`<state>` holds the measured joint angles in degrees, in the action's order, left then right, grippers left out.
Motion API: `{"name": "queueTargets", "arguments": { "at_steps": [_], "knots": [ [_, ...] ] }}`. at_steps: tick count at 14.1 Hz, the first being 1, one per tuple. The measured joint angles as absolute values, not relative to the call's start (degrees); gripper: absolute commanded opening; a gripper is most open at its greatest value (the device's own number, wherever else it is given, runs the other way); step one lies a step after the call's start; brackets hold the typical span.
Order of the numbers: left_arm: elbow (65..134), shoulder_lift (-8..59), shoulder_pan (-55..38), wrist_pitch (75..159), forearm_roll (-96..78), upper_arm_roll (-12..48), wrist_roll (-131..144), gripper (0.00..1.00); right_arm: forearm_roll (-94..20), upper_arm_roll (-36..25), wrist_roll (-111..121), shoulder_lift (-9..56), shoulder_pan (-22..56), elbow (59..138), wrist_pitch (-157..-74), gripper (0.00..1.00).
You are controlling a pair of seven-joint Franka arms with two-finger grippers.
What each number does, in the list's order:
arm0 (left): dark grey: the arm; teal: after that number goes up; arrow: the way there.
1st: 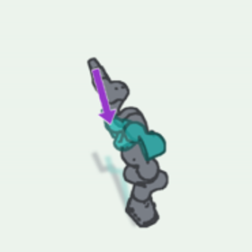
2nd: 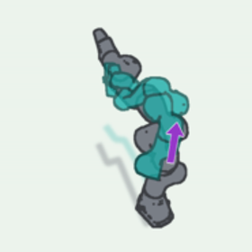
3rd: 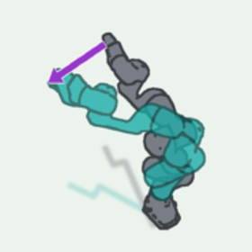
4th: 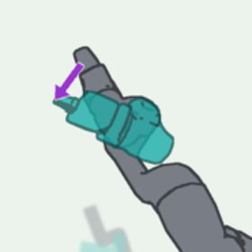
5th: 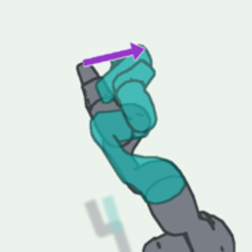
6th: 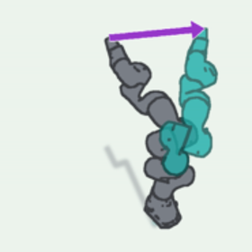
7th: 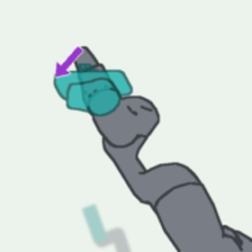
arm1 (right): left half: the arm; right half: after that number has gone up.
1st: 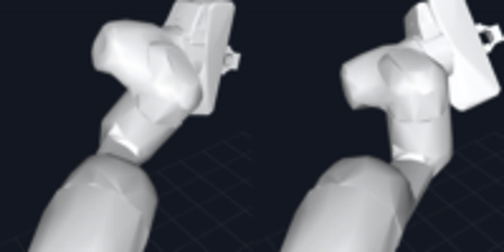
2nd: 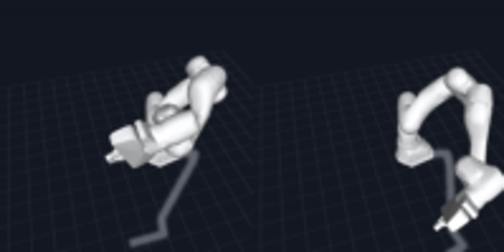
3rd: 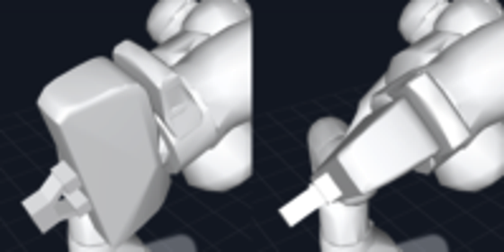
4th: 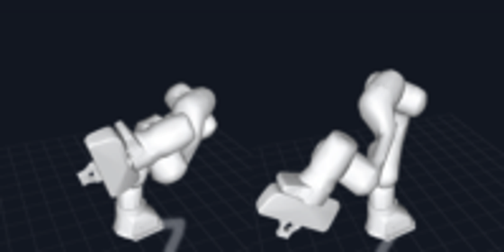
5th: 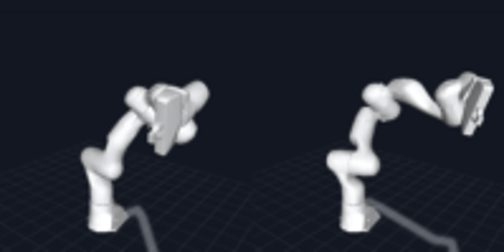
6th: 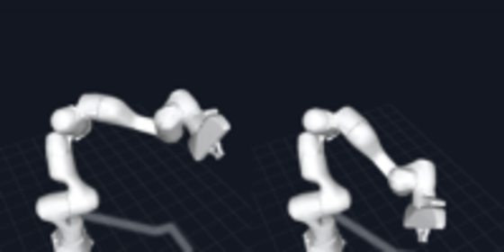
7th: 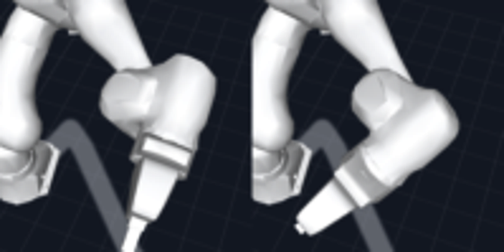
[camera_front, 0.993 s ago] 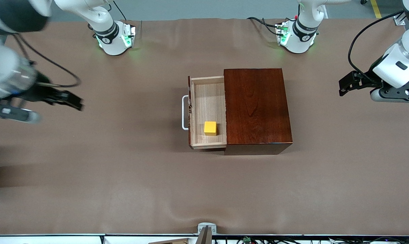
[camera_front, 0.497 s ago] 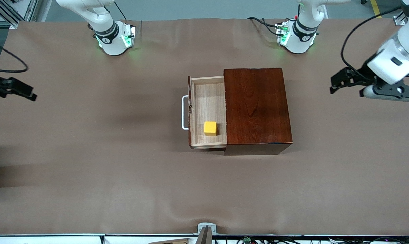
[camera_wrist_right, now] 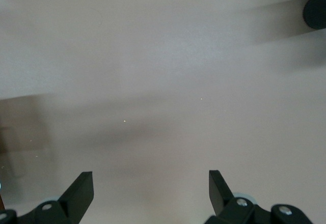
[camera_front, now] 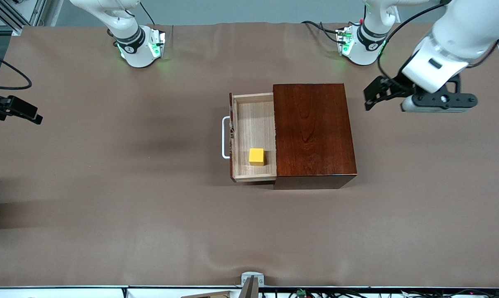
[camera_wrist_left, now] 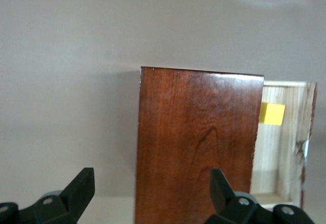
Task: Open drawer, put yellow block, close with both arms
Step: 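Move the left gripper to the front of the open drawer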
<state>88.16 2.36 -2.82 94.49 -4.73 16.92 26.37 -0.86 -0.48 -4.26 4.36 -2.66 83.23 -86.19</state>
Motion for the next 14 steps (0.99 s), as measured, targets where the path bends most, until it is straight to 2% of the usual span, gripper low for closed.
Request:
{"name": "queueTargets", "arguments": {
  "at_steps": [4,14],
  "knots": [
    [87.7,6.8,-5.9,96.8,-4.7,21.0,44.9,1.0,-0.8,-0.7,-4.3,4.4,-2.1,83.2,-86.4,1.0],
    [81.8,20.2,-22.3,102.3,-4.4,21.3,73.2,1.0,-0.8,-0.9,-4.3,4.4,-1.9,83.3,-87.4,1.0]
  ]
}}
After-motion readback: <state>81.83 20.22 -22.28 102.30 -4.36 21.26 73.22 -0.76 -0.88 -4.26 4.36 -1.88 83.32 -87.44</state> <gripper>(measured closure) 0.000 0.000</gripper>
